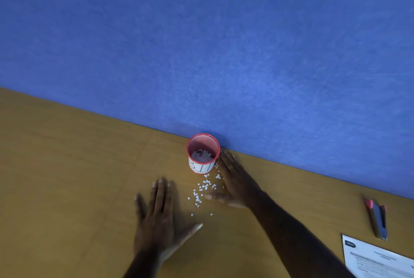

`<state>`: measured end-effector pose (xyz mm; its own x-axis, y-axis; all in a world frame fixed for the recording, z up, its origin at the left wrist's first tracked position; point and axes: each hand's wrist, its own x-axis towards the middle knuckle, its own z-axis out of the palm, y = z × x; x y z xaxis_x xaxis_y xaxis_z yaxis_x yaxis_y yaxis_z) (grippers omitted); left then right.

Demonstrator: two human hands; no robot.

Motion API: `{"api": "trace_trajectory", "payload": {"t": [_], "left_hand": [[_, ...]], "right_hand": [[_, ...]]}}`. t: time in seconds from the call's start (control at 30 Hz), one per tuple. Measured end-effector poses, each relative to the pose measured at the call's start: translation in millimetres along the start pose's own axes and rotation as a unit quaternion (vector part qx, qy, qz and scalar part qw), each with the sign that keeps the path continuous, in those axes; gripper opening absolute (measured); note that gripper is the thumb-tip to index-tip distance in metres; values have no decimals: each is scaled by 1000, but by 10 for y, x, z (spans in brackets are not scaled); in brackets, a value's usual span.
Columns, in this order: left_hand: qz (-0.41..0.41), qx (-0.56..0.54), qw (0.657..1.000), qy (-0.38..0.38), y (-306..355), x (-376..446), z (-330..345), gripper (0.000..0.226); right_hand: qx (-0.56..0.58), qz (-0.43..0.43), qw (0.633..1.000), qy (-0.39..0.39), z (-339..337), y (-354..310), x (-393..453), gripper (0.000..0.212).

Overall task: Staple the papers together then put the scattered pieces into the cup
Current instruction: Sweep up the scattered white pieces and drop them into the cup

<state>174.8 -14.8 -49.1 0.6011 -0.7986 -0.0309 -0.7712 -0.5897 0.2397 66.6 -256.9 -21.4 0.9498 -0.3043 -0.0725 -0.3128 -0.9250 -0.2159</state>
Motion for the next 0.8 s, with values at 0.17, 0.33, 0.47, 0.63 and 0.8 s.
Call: {"api": "trace_trajectory", "payload": {"t": [0.17, 0.33, 0.47, 0.63, 0.8], "left_hand": [[-6, 1, 1000, -2, 4, -5, -1, 128], [-8, 2, 1000, -3, -2, -11, -2, 127], [-5, 1, 1000, 0, -1, -7, -6, 126], [-10, 3, 1000, -4, 11, -6, -17, 127], [-14, -2, 1000, -7, 14, -4, -19, 127]], "right_hand": [[-20, -36, 999, -19, 46, -40, -123, 124], [-32, -94, 995, -29, 85, -51, -295, 121], [-24, -125, 991, -38, 95, -61, -421, 118], [12, -15, 1000, 15, 37, 36, -365, 115], [-26, 25, 999, -6, 35, 11, -225, 118]]}}
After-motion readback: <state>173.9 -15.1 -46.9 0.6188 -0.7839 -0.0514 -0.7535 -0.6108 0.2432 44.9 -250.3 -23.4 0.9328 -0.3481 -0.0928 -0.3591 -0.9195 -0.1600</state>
